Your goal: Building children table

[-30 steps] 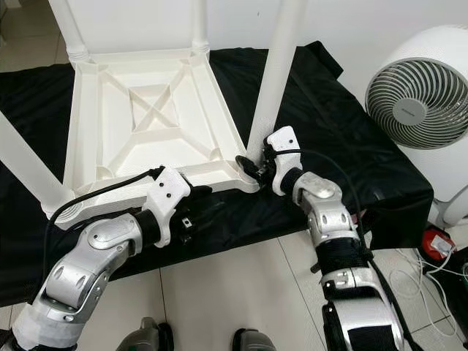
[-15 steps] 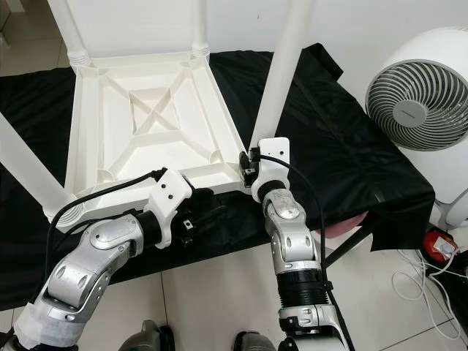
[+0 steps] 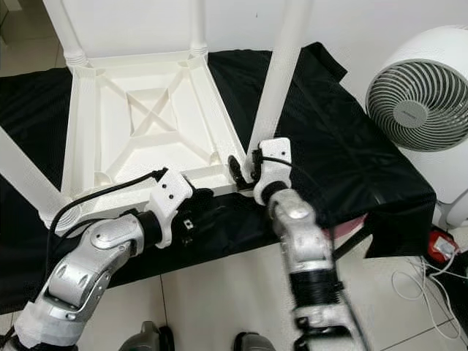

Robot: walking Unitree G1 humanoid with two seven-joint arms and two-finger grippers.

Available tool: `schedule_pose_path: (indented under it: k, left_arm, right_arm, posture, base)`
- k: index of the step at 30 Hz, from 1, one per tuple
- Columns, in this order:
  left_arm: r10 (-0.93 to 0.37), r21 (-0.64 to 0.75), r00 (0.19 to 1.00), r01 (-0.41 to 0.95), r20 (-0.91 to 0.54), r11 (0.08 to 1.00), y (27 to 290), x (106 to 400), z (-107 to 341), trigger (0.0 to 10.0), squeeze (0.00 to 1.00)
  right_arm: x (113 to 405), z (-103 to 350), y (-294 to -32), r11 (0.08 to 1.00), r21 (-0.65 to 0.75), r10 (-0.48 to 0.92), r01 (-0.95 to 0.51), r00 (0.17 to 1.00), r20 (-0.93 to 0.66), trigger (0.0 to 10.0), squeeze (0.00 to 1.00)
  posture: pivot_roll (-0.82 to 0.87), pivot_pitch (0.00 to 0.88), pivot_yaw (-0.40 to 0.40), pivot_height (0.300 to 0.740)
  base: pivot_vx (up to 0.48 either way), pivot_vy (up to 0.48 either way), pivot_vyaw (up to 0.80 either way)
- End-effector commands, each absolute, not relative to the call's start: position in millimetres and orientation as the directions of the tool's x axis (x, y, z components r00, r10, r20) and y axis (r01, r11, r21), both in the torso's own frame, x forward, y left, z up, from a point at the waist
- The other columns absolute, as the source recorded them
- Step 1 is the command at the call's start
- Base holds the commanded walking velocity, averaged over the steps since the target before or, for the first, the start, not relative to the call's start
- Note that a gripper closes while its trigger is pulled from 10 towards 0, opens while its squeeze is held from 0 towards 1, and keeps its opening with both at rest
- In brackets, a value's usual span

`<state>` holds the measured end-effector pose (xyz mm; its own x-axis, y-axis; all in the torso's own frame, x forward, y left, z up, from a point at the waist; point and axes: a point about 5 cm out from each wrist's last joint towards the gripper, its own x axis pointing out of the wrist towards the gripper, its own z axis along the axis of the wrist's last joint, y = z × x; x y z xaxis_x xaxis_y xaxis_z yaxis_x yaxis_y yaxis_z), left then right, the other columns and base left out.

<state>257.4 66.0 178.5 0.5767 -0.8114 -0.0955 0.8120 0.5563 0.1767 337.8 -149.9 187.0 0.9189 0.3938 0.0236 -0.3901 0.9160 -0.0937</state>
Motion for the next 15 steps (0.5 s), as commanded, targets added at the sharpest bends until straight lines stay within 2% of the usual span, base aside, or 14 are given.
schedule_pose_path:
  k: [1,4,7,10,15]
  left_arm:
    - [-0.807,0.173,0.582,0.809,-0.098,0.562,65.7,257.8,177.5,10.0,0.00]
    - [-0.807,0.173,0.583,0.808,-0.098,0.563,65.9,259.3,177.9,10.0,0.00]
    - [-0.807,0.173,0.583,0.808,-0.098,0.563,66.2,260.0,178.2,10.0,0.00]
    - [-0.807,0.180,0.583,0.808,-0.096,0.562,66.2,262.2,179.8,10.0,0.00]
    - [-0.805,0.181,0.586,0.805,-0.094,0.565,66.4,263.0,180.5,10.0,0.00]
  right_arm:
    - [337.5,180.2,-151.0,0.890,-0.095,0.447,-0.446,0.894,-0.009,10.0,0.00]
    - [341.0,181.6,-158.1,0.805,-0.202,0.564,-0.558,0.825,-0.033,10.0,0.00]
    - [342.8,182.3,-159.0,0.784,-0.226,0.586,-0.578,0.810,-0.037,10.0,0.00]
    - [352.8,181.3,-154.1,0.695,-0.269,0.671,-0.666,0.736,-0.088,10.0,0.00]
    - [356.8,180.5,-148.6,0.660,-0.279,0.703,-0.698,0.704,-0.100,10.0,0.00]
  posture:
    - [-0.04,0.082,-0.014,0.740]
    - [-0.05,0.089,-0.006,0.740]
    - [-0.05,0.091,-0.002,0.740]
    - [-0.05,0.094,0.002,0.740]
    - [-0.04,0.092,0.002,0.740]
  base:
    - [0.000,0.000,0.00]
    - [0.000,0.000,0.00]
    - [0.000,0.000,0.00]
    - [0.000,0.000,0.00]
    - [0.000,0.000,0.00]
